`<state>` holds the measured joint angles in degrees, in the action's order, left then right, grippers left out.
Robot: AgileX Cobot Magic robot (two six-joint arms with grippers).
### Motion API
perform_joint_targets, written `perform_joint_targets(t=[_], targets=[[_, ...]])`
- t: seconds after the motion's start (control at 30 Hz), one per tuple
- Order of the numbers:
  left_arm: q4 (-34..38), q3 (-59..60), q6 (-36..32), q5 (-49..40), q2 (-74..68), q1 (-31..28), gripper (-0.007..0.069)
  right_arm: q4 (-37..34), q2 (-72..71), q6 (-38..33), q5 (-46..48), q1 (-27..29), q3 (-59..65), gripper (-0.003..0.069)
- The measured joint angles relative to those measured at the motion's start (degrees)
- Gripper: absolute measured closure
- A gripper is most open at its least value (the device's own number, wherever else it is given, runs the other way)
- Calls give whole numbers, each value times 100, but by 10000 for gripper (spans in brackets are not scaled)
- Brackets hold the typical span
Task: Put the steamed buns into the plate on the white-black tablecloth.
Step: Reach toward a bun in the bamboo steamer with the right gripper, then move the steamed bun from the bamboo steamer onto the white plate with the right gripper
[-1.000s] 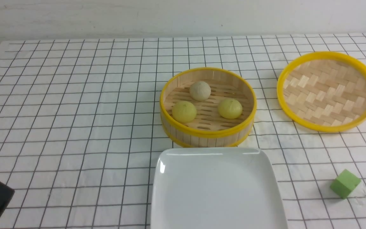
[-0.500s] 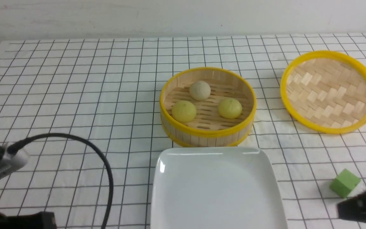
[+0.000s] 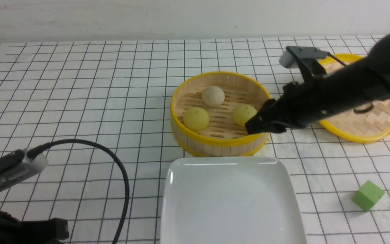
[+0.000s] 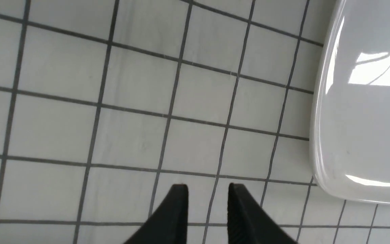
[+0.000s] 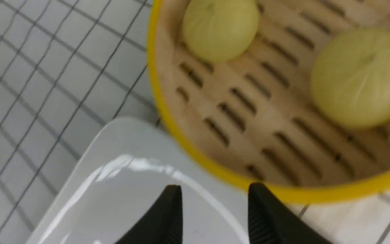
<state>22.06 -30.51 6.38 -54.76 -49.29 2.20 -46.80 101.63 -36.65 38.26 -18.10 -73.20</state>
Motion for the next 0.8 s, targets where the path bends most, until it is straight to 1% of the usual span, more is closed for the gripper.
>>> perform_joint_targets(t=[0.07, 0.13, 0.17, 0.2, 0.23, 0.27, 0.33, 0.4, 0.5, 0.57, 0.6, 0.63, 0.67, 0.7, 0.8], targets=[[31, 0, 0, 0, 0, 0, 404, 228, 310, 108, -35, 0, -358, 361], [72, 0, 0, 4, 0, 0, 390, 854, 900, 503, -49, 0, -1023, 350], [70, 0, 0, 4, 0, 0, 389, 908, 940, 542, -49, 0, -1074, 349], [75, 0, 0, -1, 0, 0, 387, 1405, 1249, 880, -34, 0, -1521, 346], [75, 0, 0, -2, 0, 0, 386, 1405, 1249, 923, -34, 0, -1521, 345], [75, 0, 0, -7, 0, 0, 385, 1818, 1459, 1272, -30, 0, -1755, 343], [75, 0, 0, -18, 0, 0, 384, 2238, 1675, 1633, -30, 0, -1983, 342], [75, 0, 0, -24, 0, 0, 384, 2391, 1795, 1746, -30, -6, -2046, 343], [75, 0, 0, -24, 0, 0, 384, 2418, 1883, 1769, 41, -51, -2077, 364], [75, 0, 0, -24, 0, 0, 384, 2446, 1877, 1769, 173, -145, -2088, 453], [75, 0, 0, -24, 0, 0, 384, 2446, 1868, 1769, 182, -161, -2085, 473], [75, 0, 0, -24, 0, 0, 384, 2467, 1837, 1765, 243, -184, -2085, 517], [75, 0, 0, -30, 0, 0, 384, 2510, 1716, 1725, 430, -217, -2085, 606], [75, 0, 0, -30, 0, 0, 384, 2534, 1591, 1720, 565, -228, -2085, 637], [75, 0, 0, -30, 0, 0, 384, 2612, 1074, 1735, 1085, -234, -2060, 648]])
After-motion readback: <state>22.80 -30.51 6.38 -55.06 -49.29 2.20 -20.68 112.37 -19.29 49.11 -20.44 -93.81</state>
